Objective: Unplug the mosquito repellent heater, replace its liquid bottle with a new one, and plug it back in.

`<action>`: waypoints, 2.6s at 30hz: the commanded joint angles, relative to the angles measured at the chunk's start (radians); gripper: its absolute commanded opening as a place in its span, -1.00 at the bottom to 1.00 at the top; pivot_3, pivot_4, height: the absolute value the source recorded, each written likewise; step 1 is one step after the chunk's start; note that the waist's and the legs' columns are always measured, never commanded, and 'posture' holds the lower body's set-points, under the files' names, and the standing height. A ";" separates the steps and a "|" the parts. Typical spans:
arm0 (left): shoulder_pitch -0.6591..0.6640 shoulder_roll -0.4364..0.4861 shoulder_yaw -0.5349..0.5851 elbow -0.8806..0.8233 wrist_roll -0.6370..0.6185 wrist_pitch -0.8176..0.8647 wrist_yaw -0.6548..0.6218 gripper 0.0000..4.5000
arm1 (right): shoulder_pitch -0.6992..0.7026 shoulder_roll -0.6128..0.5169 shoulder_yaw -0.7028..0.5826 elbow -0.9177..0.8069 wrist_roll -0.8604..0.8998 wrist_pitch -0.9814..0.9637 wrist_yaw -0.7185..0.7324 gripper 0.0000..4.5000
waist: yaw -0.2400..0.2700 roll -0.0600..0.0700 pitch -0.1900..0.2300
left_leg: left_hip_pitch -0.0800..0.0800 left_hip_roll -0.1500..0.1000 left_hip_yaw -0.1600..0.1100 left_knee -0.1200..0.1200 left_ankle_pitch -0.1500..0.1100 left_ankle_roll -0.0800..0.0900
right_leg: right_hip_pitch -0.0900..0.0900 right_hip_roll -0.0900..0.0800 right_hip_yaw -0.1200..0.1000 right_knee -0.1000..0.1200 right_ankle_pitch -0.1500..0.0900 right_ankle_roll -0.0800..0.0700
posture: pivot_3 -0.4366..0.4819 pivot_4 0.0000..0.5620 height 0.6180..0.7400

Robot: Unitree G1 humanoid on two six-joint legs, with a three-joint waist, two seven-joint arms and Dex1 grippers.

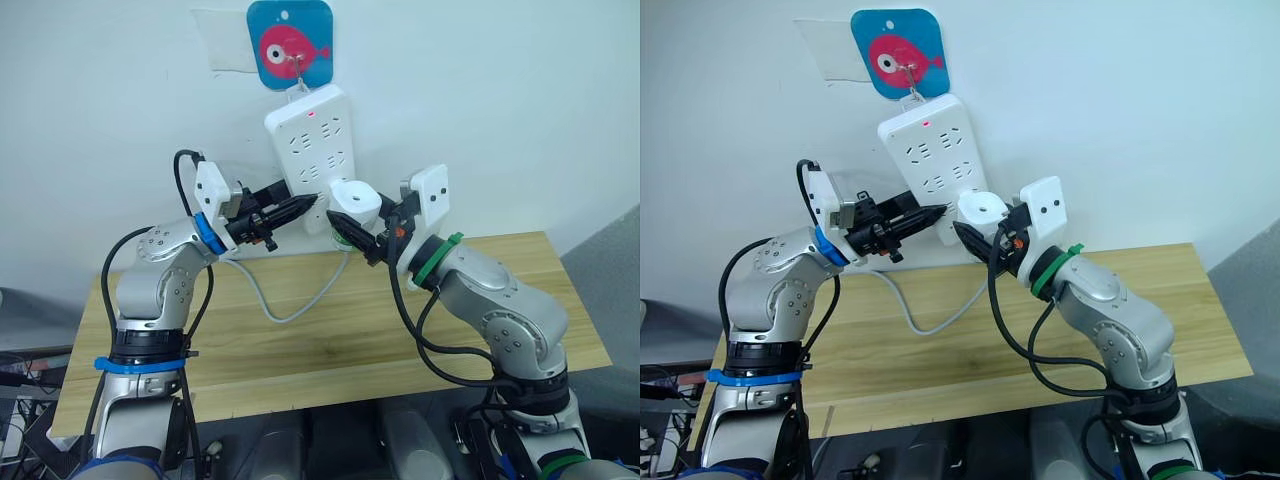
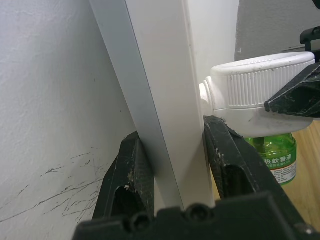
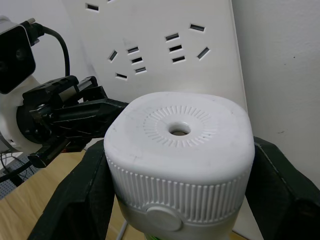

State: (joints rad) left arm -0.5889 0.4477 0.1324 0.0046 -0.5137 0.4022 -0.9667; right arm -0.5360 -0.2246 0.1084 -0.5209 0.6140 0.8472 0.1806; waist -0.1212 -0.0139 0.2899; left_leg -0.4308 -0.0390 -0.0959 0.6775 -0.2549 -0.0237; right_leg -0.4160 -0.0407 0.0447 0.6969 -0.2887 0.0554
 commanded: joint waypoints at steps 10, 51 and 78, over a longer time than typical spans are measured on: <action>0.020 -0.026 -0.077 -0.069 -0.035 -0.009 -0.068 -0.43 | -0.045 -0.001 -0.014 0.038 -0.039 -0.022 0.053 0.40 | -0.005 0.000 0.000 | 0.000 0.000 0.000 0.000 0.000 0.000 | 0.000 0.000 0.000 0.000 0.000 0.000 | -0.38 -0.07 1.00; 0.217 0.195 0.061 -0.106 -0.022 -0.054 -0.053 1.00 | 0.228 -0.342 -0.136 -0.281 0.163 -0.040 0.282 0.43 | 0.015 -0.001 0.000 | -0.001 0.001 -0.002 -0.001 -0.002 0.004 | 0.001 -0.001 -0.003 -0.003 0.000 0.000 | -0.19 -0.04 1.00; 0.549 0.151 0.082 -0.667 -0.160 -0.045 0.143 1.00 | 0.168 -0.175 0.053 -0.074 -0.174 -0.250 0.270 -0.97 | 0.071 -0.003 0.000 | 0.000 -0.002 -0.003 -0.001 -0.001 0.001 | 0.003 -0.005 -0.004 -0.006 0.000 0.000 | -0.05 -0.03 1.00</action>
State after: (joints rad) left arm -0.0378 0.6033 0.2209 -0.6466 -0.6601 0.3647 -0.8358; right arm -0.3651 -0.4062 0.1811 -0.5788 0.4476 0.6185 0.4531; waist -0.0498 -0.0164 0.2895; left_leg -0.4313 -0.0408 -0.0987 0.6764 -0.2558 -0.0224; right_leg -0.4125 -0.0456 0.0403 0.6909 -0.2889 0.0549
